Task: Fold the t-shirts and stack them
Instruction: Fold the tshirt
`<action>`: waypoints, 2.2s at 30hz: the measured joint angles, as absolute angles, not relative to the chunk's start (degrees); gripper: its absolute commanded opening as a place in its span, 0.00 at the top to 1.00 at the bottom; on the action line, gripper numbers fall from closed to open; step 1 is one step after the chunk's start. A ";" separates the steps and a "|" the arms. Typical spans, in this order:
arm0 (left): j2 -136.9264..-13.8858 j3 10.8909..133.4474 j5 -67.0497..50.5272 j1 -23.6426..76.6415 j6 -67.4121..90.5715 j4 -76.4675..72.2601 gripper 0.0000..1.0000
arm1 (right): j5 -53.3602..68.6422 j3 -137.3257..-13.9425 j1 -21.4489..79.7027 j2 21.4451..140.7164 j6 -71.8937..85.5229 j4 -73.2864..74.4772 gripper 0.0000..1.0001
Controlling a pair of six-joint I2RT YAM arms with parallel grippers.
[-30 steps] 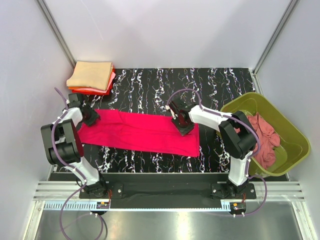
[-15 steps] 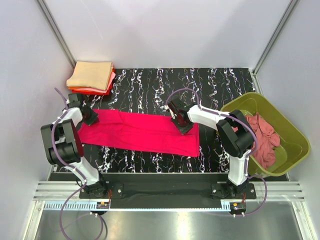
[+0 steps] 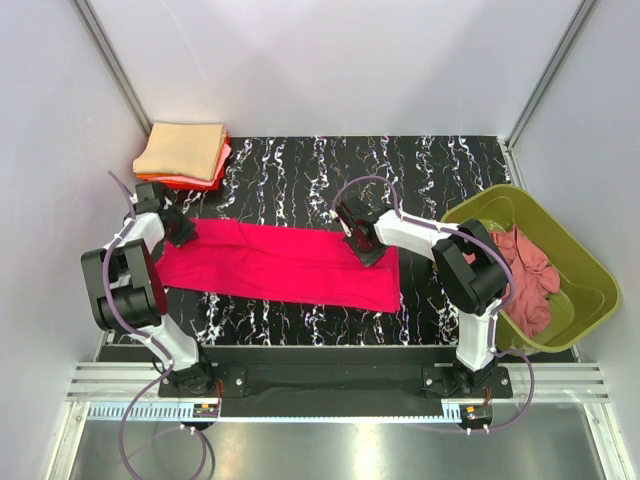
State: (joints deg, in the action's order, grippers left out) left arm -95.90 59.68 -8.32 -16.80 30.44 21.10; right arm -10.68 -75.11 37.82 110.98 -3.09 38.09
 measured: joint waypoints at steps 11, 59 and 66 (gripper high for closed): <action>-91.48 59.72 -8.27 -16.03 29.87 22.00 1.00 | -14.33 -76.51 37.82 110.98 -3.05 38.96 0.98; -91.39 62.72 -2.87 -14.28 25.30 33.69 1.00 | -18.00 -79.22 37.98 109.69 -1.02 46.65 1.00; -87.15 67.35 -2.59 -14.17 24.29 35.35 1.00 | -18.50 -81.36 38.00 109.45 -0.89 47.62 1.00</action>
